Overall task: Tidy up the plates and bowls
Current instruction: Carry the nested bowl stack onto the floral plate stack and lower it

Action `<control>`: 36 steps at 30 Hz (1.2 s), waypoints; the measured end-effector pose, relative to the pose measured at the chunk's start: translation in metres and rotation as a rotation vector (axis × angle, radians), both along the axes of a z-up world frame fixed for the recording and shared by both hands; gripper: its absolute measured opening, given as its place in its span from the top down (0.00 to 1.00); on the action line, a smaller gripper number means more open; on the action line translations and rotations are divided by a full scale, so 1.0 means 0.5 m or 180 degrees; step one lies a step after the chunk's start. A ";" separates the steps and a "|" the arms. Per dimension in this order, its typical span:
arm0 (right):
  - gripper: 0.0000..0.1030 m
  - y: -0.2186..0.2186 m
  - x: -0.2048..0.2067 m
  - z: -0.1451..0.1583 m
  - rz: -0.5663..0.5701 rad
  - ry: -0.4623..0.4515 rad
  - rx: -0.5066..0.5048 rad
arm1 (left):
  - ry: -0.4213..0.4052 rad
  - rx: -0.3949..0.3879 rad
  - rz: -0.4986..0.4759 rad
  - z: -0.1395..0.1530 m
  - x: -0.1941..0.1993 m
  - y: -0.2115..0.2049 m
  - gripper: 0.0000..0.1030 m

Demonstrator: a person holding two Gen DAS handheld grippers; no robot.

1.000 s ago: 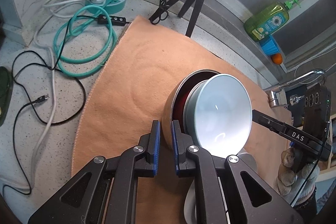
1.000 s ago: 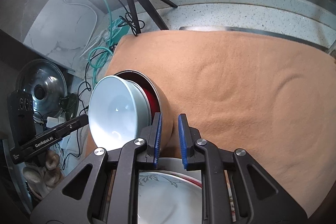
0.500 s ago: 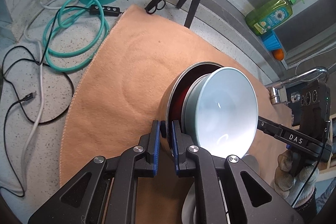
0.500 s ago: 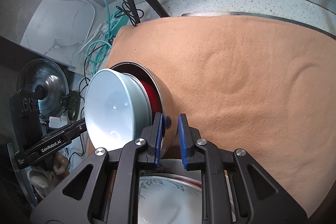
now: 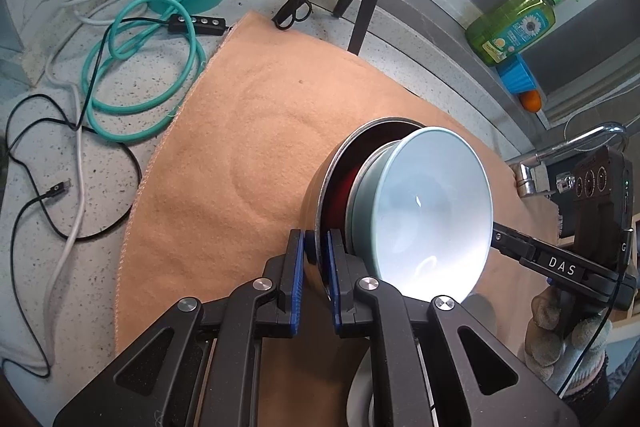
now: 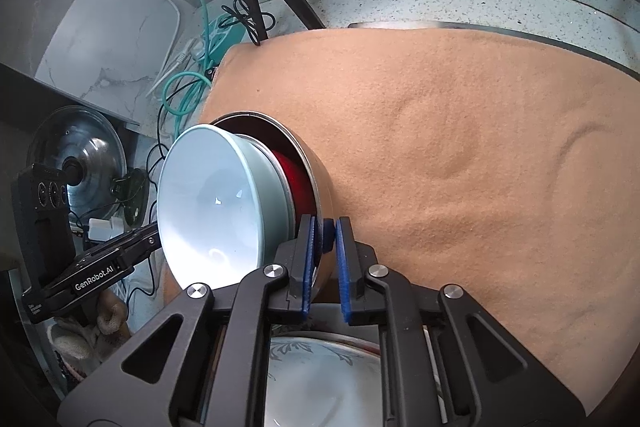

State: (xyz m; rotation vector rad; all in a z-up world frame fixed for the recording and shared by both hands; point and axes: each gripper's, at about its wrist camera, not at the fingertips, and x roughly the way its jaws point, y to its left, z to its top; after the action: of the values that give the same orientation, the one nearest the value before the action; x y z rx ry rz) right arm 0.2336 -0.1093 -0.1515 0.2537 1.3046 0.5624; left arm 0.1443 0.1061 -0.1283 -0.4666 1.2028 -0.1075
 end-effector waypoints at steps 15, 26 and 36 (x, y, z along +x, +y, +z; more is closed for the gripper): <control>0.90 -0.024 -0.041 0.067 -0.0015 -0.0174 0.0027 | -0.0179 0.0063 -0.0059 0.064 -0.040 -0.024 0.90; 0.90 -0.061 -0.099 0.135 -0.0055 -0.0353 0.0072 | -0.0349 0.0087 -0.0156 0.121 -0.082 -0.055 0.90; 0.90 -0.115 -0.166 0.147 -0.0121 -0.0374 0.0082 | -0.0359 0.0089 -0.0312 0.133 -0.126 -0.102 0.90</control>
State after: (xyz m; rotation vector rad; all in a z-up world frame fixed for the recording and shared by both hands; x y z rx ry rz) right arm 0.1506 -0.1668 -0.0779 0.2624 1.1773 0.5539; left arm 0.0813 0.0553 -0.0617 -0.3722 1.1149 -0.1983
